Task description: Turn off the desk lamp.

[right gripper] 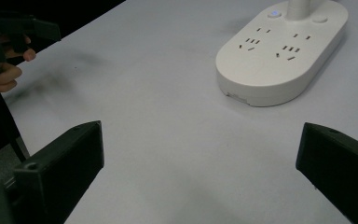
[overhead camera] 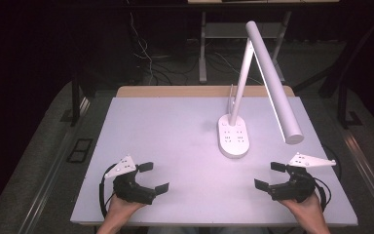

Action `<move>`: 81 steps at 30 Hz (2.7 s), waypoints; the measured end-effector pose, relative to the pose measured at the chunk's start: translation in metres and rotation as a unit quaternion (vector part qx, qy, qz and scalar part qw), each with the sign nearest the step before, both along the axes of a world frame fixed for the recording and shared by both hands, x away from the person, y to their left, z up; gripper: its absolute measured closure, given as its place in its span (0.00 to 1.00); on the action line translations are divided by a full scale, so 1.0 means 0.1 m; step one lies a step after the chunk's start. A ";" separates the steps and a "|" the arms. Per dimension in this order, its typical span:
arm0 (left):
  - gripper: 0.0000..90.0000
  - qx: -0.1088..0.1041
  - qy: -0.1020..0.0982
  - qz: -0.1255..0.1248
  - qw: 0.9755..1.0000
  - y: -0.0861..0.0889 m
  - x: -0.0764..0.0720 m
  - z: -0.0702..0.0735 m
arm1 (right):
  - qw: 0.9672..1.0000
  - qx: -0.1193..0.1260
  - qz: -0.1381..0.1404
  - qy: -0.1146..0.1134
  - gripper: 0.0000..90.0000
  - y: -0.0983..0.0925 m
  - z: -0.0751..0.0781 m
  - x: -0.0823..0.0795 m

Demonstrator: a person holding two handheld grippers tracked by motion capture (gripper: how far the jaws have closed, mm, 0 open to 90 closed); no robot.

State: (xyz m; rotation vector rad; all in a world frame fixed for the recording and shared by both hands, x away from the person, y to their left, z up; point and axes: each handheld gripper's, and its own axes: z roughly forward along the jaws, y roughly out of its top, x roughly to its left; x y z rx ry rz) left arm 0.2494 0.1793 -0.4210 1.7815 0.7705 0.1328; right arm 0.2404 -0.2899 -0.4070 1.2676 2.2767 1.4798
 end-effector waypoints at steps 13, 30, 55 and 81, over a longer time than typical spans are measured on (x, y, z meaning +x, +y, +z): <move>0.00 0.000 0.000 0.000 1.000 0.01 0.00 0.00 | 1.000 -0.008 0.008 0.010 0.01 0.03 0.01 0.01; 0.00 0.000 -0.001 0.003 1.000 0.02 -0.01 0.00 | 0.999 -0.022 0.028 0.015 0.01 0.09 0.12 0.06; 0.00 -0.001 0.003 0.003 1.000 0.02 0.01 -0.01 | 0.999 -0.035 0.035 0.020 0.01 0.13 0.34 0.39; 0.00 -0.001 0.002 0.003 1.000 0.03 0.01 -0.01 | 0.997 -0.056 0.043 0.013 0.01 0.26 0.57 0.86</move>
